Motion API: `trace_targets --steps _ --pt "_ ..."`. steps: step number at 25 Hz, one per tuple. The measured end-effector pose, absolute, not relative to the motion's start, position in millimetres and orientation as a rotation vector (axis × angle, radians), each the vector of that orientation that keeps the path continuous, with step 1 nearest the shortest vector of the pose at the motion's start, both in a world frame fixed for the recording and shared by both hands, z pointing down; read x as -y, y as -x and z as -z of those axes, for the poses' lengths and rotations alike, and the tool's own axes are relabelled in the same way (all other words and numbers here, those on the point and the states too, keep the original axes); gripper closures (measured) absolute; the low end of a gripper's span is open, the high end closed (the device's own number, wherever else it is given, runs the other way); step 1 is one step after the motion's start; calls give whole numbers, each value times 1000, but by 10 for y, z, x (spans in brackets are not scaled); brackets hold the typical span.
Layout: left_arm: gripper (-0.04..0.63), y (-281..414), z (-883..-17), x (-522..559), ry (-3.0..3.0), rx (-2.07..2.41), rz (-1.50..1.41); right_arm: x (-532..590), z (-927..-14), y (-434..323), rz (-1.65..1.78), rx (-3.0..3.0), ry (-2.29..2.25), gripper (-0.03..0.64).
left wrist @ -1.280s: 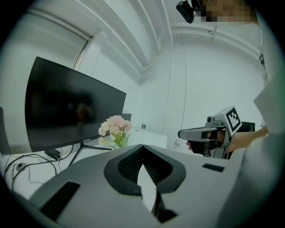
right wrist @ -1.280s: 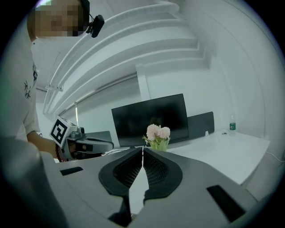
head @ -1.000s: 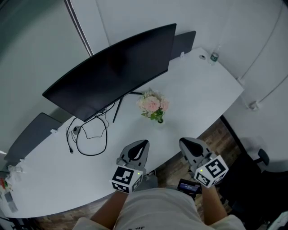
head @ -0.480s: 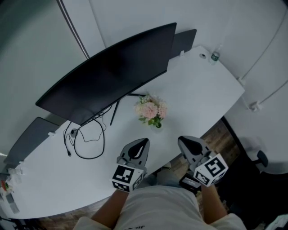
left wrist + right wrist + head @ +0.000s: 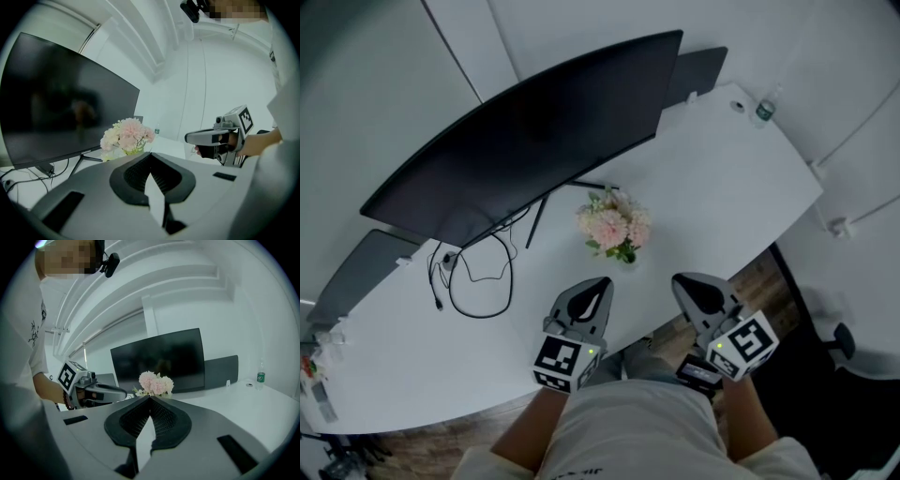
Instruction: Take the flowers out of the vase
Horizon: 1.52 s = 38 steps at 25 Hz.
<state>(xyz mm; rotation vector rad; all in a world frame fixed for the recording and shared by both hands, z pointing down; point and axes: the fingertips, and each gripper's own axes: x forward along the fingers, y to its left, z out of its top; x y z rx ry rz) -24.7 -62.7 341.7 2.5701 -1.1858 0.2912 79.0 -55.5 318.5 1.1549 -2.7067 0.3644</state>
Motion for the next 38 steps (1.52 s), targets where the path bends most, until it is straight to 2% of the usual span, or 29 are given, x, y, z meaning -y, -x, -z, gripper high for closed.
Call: trace_targets --steps 38 --pt "592 228 -4177 928 -2493 1189 -395 1157 -4007 -404 -452 2686 -944 583"
